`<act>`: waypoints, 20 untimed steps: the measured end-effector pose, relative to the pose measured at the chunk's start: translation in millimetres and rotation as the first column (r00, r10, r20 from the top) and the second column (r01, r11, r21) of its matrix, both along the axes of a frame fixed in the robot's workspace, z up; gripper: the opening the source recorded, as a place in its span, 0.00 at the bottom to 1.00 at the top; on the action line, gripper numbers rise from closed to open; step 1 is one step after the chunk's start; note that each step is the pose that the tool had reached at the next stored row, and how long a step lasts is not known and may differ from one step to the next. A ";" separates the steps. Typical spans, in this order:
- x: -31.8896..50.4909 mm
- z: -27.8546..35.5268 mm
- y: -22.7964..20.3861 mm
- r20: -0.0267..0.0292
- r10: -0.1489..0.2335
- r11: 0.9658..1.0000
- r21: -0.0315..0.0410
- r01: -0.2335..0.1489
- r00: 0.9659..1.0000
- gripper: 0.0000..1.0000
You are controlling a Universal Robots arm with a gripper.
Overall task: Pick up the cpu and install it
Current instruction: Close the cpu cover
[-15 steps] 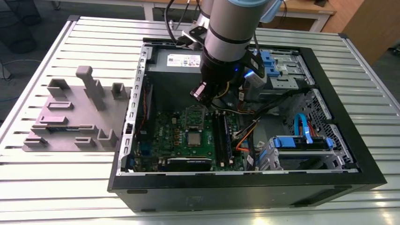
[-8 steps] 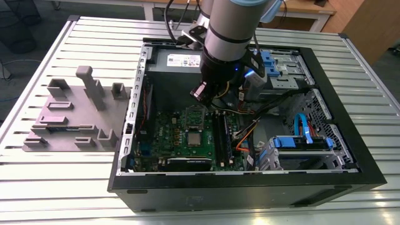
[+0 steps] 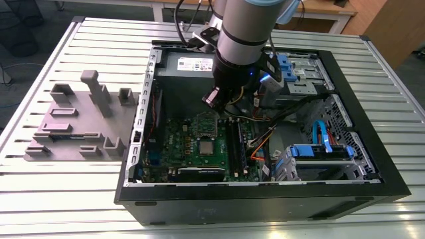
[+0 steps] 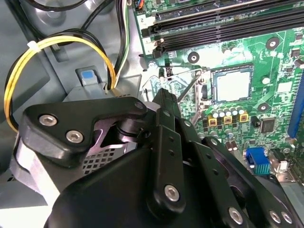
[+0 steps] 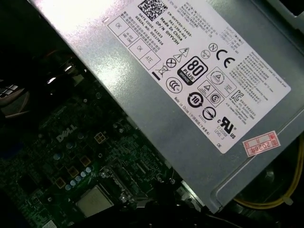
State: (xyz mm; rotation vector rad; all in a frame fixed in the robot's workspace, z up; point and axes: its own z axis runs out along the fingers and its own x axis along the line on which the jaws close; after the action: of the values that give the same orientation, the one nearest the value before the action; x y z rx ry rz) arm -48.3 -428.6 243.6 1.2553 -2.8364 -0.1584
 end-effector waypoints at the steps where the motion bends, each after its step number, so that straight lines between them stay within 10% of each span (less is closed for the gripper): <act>1: 0.0 0.0 -0.6 0.000 0.001 1.000 0.000 -0.001 1.000 0.10; 20: -0.7 0.2 -11.0 0.000 0.018 1.000 0.000 -0.018 1.000 0.10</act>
State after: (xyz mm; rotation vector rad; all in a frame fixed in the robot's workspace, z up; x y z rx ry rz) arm -49.0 -439.6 243.8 1.2806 -2.8241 -0.1578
